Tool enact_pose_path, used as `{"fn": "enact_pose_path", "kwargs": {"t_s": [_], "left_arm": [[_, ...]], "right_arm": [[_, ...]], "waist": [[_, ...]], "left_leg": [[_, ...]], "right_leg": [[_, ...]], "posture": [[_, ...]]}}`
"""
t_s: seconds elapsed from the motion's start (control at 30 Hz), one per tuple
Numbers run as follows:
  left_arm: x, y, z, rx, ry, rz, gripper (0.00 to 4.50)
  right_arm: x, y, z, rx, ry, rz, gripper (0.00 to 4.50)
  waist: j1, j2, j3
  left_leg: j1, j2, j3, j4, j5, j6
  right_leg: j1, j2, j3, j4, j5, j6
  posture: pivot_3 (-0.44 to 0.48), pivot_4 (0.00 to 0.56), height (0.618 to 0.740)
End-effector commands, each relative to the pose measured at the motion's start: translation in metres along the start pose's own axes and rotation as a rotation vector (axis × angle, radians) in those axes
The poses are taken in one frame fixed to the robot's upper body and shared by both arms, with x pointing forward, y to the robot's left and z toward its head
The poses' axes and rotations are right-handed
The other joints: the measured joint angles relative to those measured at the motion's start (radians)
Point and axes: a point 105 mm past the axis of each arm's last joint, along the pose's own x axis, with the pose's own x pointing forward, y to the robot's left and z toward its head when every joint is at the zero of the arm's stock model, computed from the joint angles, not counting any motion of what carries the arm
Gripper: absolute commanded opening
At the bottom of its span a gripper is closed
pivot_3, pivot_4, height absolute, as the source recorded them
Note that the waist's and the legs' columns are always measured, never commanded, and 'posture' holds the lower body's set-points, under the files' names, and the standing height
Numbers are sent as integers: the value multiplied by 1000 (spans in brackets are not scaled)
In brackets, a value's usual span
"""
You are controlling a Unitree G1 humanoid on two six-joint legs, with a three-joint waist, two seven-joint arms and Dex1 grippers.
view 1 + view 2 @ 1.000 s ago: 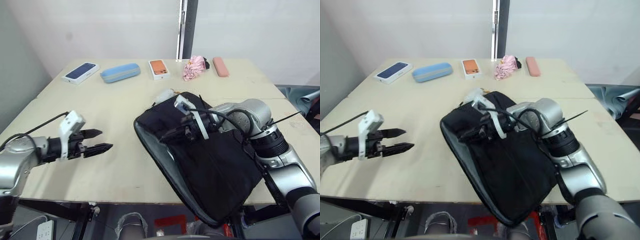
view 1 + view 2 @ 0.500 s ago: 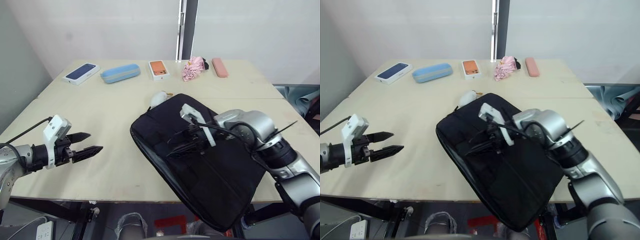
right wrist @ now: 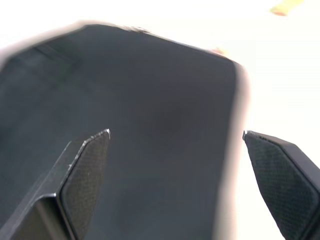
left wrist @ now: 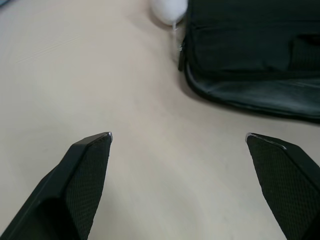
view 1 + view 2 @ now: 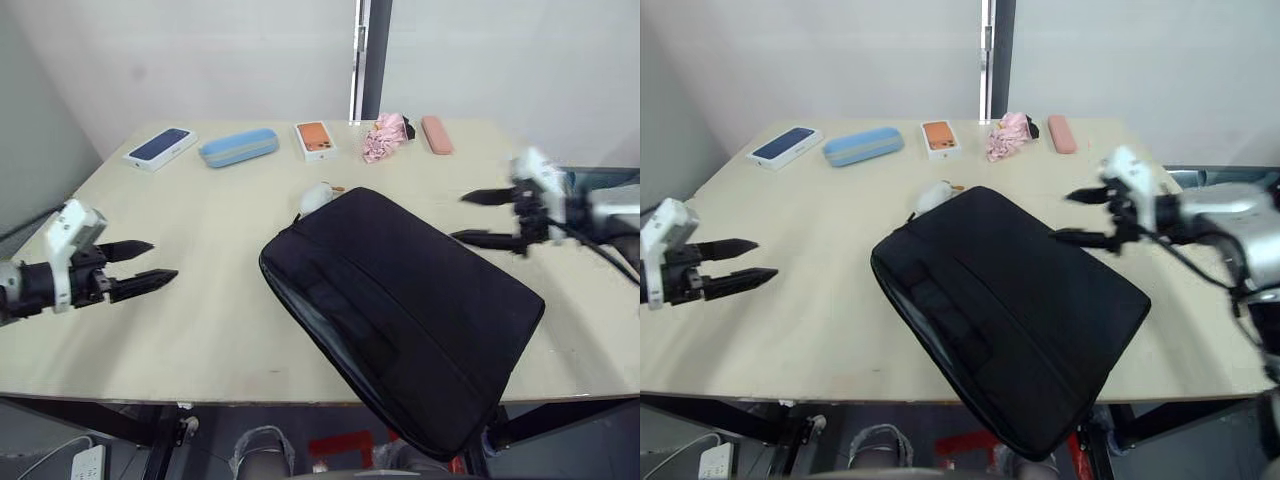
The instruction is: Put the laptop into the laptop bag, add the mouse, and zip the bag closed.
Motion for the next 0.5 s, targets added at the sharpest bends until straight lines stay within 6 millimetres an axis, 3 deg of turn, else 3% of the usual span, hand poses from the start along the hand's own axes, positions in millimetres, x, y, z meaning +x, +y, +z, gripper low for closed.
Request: {"fn": "enact_pose_path", "kwargs": {"t_s": [0.03,0.17,0.3,0.5], "left_arm": [[-19,12,18,55,-14,35,4500],[-32,30,13,91,49,73,4500],[-38,38,15,101,53,81,4500],[-30,36,11,109,50,63,4500]], "right_arm": [[-35,-24,-4,15,63,-72,4467],[-50,-30,-30,-20,170,-86,4467],[-59,-37,-36,7,174,-98,4467],[-47,-29,-33,53,140,-37,4467]], "waist": [[0,0,0],[-5,-1,0],[-6,-1,0],[-3,-1,0]], "left_leg": [[0,0,0,0,0,0],[0,1,0,0,0,1],[0,0,1,1,0,2],[0,0,1,2,0,3]], "right_leg": [[0,0,0,0,0,0],[0,0,0,-1,0,0],[-1,0,1,0,0,-1],[0,0,1,1,0,-1]], "posture": [[0,150,740],[0,150,740],[0,150,740],[0,150,740]]}}
